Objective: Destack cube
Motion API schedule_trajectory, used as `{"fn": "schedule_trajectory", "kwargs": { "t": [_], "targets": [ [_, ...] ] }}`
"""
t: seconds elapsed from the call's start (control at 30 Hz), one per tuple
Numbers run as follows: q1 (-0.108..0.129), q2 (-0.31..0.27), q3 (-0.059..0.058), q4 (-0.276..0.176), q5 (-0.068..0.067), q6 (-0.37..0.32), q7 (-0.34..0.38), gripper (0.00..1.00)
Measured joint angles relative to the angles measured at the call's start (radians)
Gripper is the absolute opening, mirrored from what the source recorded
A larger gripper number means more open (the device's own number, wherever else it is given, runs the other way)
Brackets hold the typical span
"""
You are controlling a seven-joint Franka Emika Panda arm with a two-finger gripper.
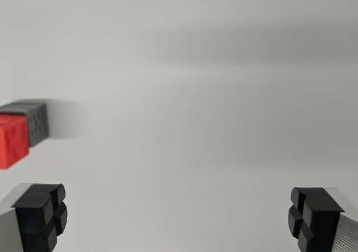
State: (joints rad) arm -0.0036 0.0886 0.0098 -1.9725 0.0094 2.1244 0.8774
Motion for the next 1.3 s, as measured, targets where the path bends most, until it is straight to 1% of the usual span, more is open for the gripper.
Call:
{"fn": "schedule_trajectory", "kwargs": {
  "t": [0.2,0.83,1.3],
  "targets": [
    [0.016,0.000,0.007,-0.016,-0.002,0.013,0.024,1.00],
    [0.076,0.017,0.035,-0.059,-0.012,0.058,0.118,1.00],
    [0.132,0.048,0.059,-0.078,-0.020,0.096,0.205,1.00]
  ]
}}
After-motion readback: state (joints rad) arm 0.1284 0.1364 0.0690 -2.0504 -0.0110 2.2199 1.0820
